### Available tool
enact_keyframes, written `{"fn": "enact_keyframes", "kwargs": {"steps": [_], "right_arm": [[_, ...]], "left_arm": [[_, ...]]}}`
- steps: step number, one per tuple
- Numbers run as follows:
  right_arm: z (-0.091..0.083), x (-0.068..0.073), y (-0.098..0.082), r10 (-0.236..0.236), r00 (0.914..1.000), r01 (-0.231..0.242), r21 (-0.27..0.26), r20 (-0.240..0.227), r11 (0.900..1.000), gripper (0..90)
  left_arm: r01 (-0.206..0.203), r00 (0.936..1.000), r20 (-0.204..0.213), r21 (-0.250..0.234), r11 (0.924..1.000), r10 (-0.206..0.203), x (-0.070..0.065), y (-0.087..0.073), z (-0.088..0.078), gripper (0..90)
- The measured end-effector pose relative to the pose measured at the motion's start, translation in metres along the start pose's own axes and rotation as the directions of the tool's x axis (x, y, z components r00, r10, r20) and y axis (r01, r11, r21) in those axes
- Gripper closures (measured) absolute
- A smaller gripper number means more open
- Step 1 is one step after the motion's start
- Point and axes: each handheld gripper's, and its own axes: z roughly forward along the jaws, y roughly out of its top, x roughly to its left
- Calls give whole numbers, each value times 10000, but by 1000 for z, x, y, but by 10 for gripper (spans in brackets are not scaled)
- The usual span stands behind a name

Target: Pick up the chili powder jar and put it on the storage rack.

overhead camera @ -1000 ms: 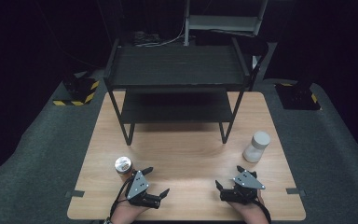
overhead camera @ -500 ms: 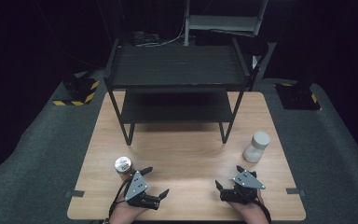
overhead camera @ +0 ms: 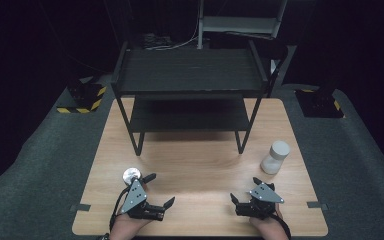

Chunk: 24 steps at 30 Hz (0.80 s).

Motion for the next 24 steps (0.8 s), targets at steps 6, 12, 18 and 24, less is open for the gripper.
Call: {"fn": "enact_keyframes", "kwargs": {"steps": [6,12,18,24], "right_arm": [[0,0,0,108,9999,-108,18,25,9999,2],[0,0,0,113,9999,-113,18,46,9999,2],[0,1,1,84,9999,-84,52,90,10000,2],[0,1,1,92,9999,-93,54,108,9999,2]], "left_arm": [[58,9996,-271,-211,9998,-64,2,2,-8,12],[125,9960,-881,-278,9995,-149,7,3,-21,14],[166,9909,-1326,-346,9993,-211,11,2,-31,14],[270,9817,-1878,-203,9994,-304,16,-1,-38,14]]}}
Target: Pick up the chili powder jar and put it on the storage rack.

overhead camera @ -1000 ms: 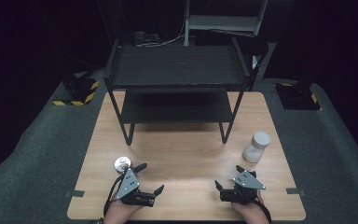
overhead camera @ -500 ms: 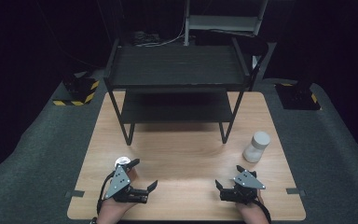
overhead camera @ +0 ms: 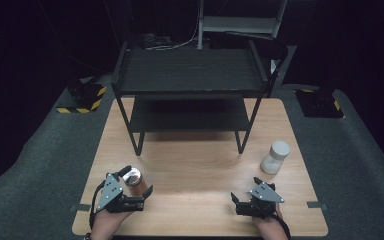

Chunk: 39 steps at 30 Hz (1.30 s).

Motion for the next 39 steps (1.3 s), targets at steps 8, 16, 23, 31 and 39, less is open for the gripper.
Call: {"fn": "enact_keyframes", "kwargs": {"steps": [8,16,23,31,39], "right_arm": [[0,-1,0,16,10000,-16,-3,-38,10000,2],[0,-1,0,61,10000,-61,7,-10,10000,2],[0,-1,0,31,10000,-31,6,-40,10000,2],[0,-2,0,62,10000,-62,2,-69,10000,2],[0,-1,0,37,10000,-37,8,-48,10000,2]], "left_arm": [[279,9984,-497,206,9994,-268,7,-8,-4,15],[304,9969,-741,571,9979,-262,11,-14,-2,15],[325,9963,-815,763,9966,-262,13,-17,-1,23],[459,9968,-697,861,9952,-399,16,-22,2,63],[653,9969,-477,667,9956,-621,19,-26,3,154]]}}
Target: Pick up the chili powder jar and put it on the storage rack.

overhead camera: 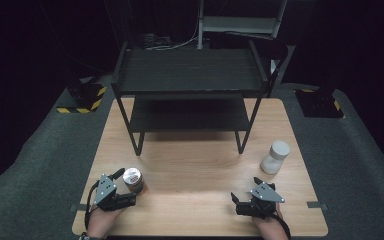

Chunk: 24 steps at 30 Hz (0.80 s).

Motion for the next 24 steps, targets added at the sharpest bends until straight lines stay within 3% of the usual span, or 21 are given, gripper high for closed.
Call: {"fn": "enact_keyframes", "kwargs": {"steps": [8,13,24], "right_arm": [[0,1,2,8,9999,-9,116,120,9999,2],[0,1,2,-85,9999,83,141,101,9999,2],[2,3,4,-68,9997,62,251,239,9997,2]], "left_arm": [[238,9995,223,-84,9997,-236,3,-1,1,262],[131,9999,-7,-34,9999,-131,-1,-1,1,318],[93,9999,-82,-47,9999,-94,-3,0,1,338]]}}
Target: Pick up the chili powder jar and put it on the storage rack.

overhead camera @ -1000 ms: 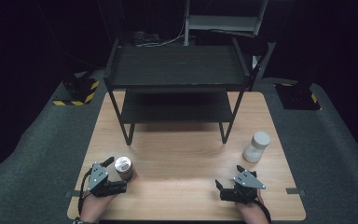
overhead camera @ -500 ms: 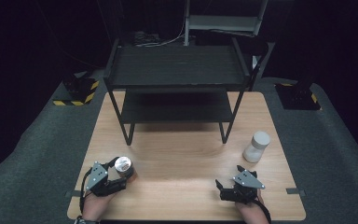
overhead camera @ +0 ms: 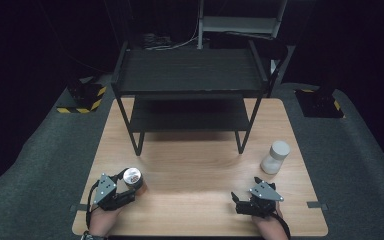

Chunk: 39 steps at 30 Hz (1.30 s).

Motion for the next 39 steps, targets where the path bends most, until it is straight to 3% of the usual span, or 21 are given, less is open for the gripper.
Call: {"fn": "enact_keyframes", "kwargs": {"steps": [10,16,18,33,39], "right_arm": [[0,0,0,-21,10000,21,42,-21,10000,2],[1,2,2,-235,9997,235,127,-7,9996,2],[1,1,2,-244,9997,244,105,-23,9996,2],[0,0,2,-203,9998,203,169,-18,9996,2],[0,1,3,-224,9997,224,227,11,9995,2]], "left_arm": [[248,9996,-122,-40,9997,-248,-2,4,0,342],[296,9995,-90,-378,9988,-299,-6,12,-7,342],[480,9988,8,-526,9975,-480,-7,16,-8,343],[33,9999,157,-948,9955,-18,-17,52,-13,345],[179,9995,275,-1352,9907,-143,-18,62,-13,346]]}}
